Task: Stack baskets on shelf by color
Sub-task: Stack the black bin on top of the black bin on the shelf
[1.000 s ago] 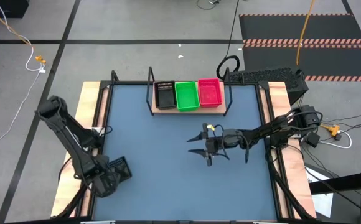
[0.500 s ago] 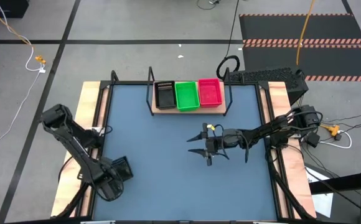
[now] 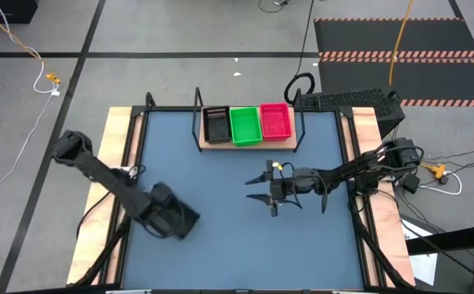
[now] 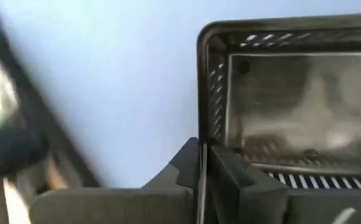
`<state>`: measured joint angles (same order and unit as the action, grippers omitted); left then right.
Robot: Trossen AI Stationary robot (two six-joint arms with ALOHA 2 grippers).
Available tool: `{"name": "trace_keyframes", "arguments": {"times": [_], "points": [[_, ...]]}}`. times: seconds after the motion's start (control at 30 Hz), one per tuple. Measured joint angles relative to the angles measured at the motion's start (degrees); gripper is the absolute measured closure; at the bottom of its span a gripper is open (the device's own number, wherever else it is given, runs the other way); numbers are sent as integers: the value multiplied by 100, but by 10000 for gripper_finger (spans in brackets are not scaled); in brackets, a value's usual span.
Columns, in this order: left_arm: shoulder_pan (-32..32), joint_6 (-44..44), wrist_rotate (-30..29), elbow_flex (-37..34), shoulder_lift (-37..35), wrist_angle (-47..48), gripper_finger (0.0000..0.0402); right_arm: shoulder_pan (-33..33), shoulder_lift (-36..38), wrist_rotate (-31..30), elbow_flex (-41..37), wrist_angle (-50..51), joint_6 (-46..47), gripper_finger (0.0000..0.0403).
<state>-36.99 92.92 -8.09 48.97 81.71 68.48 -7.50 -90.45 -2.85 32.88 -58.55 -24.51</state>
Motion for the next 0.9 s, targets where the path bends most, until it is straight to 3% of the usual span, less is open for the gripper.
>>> {"name": "trace_keyframes", "arguments": {"times": [0.13, 0.23, 0.4, 0.53, 0.67, 0.9], "points": [[728, -1642, -1364, 0, -107, -308, 387, 142, 0, -4, 0, -88, -22, 218], [1199, -3256, -1793, 0, -118, -731, 392, 327, 1, -4, 0, -294, -153, 218], [1824, -5573, -1770, 0, -116, -1482, 386, 787, 2, -4, 23, -983, -109, 218], [2228, -6977, -1397, 0, -118, -1928, 392, 1185, 1, -41, 298, -986, 175, 218], [2527, -7684, -1042, 0, -118, -2169, 384, 1350, 1, 11, 755, -119, 314, 218], [2695, -8391, -995, -11, -116, -2210, 393, 1322, 0, 25, 1559, 1535, 631, 218]]}}
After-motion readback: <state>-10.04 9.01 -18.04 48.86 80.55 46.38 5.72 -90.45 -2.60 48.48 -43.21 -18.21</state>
